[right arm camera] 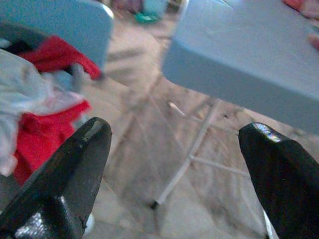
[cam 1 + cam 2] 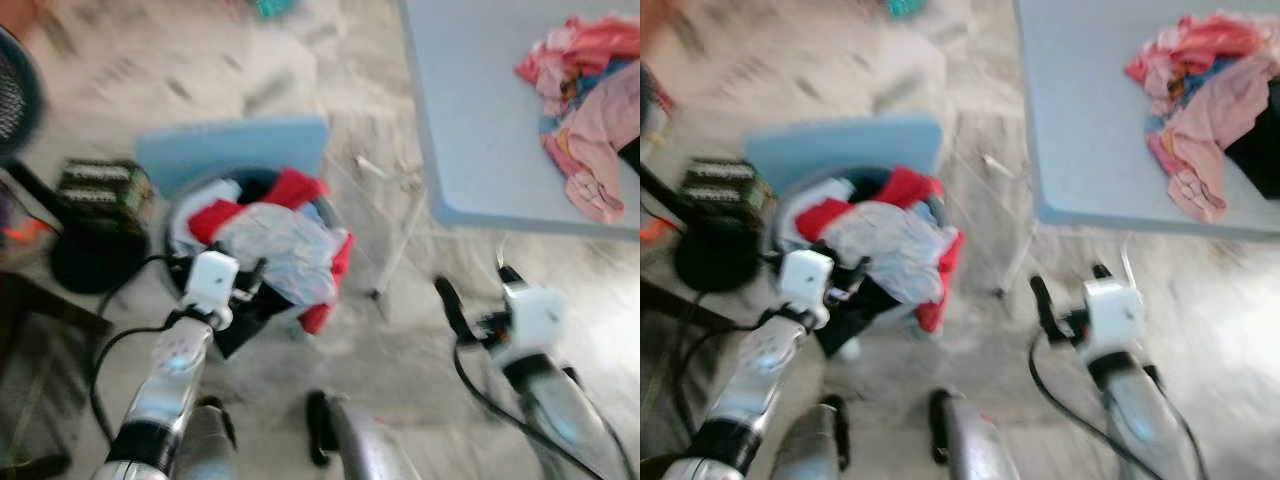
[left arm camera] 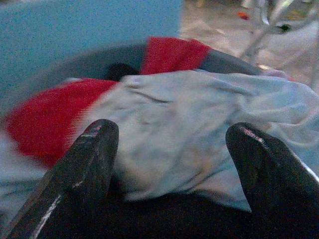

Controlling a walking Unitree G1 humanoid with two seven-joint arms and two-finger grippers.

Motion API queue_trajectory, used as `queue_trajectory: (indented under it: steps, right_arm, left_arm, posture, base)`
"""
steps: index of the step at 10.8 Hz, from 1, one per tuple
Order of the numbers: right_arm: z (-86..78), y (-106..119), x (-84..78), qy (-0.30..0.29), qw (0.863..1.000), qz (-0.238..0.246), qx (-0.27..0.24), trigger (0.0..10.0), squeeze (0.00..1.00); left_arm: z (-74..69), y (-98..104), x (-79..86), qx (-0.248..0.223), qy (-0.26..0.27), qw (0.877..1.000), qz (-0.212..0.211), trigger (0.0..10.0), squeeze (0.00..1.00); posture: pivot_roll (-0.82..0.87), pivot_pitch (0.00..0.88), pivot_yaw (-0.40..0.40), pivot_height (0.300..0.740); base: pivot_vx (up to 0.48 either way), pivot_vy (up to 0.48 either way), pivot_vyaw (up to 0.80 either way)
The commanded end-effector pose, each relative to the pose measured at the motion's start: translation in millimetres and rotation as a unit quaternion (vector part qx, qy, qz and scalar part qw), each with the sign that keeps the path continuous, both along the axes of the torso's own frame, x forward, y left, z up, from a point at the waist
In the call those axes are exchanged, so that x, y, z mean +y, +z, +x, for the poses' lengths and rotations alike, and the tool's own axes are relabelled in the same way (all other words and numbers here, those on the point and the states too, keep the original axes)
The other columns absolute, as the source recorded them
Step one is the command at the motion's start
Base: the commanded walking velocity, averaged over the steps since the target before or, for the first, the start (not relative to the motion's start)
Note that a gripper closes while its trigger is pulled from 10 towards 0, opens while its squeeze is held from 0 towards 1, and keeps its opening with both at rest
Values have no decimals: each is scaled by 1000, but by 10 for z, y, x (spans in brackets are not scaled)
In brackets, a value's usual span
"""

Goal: Hang hanger

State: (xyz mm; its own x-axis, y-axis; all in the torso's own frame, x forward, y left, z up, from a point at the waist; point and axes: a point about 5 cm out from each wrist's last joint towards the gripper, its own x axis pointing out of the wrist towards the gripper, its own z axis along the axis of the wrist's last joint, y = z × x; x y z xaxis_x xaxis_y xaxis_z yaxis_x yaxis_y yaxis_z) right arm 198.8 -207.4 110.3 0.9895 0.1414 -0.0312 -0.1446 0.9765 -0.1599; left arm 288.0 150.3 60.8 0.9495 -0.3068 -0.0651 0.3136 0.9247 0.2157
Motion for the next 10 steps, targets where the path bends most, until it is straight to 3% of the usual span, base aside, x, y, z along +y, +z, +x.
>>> queue_trajectory:
  steps: [1,3,4,5,8,10]
  right_arm:
    - [-87,72,-83,-7,1000,-13,3,10000,0]
    - [-146,162,-98,6,999,-32,6,10000,0]
    - [-135,190,-105,12,999,-36,7,10000,0]
    - [-128,199,-106,19,999,-36,12,10000,0]
    - [-59,121,92,105,993,2,51,10000,0]
    - [33,62,214,123,991,19,54,10000,0]
  left_arm:
    - [-12,-100,-107,23,-29,999,2,10000,0]
    - [129,-121,-231,33,-45,998,12,10000,0]
    - [177,-151,-282,51,-58,997,18,4353,0]
    - [186,-230,-295,79,-66,994,44,0,0]
    - [124,-387,-229,113,-59,989,76,0,0]
    - [160,-389,-44,106,-7,990,98,0,0]
  posture:
    - [-234,351,-175,740]
    - [-285,349,-212,740]
    - [-292,344,-220,740]
    - [-287,335,-220,740]
    - [-247,325,-202,740]
    - [-207,310,-176,740]
  base:
    - [0,0,0]
    - [0,0,0]
    - [0,0,0]
    - [0,0,0]
    - [0,0,0]
    - [0,0,0]
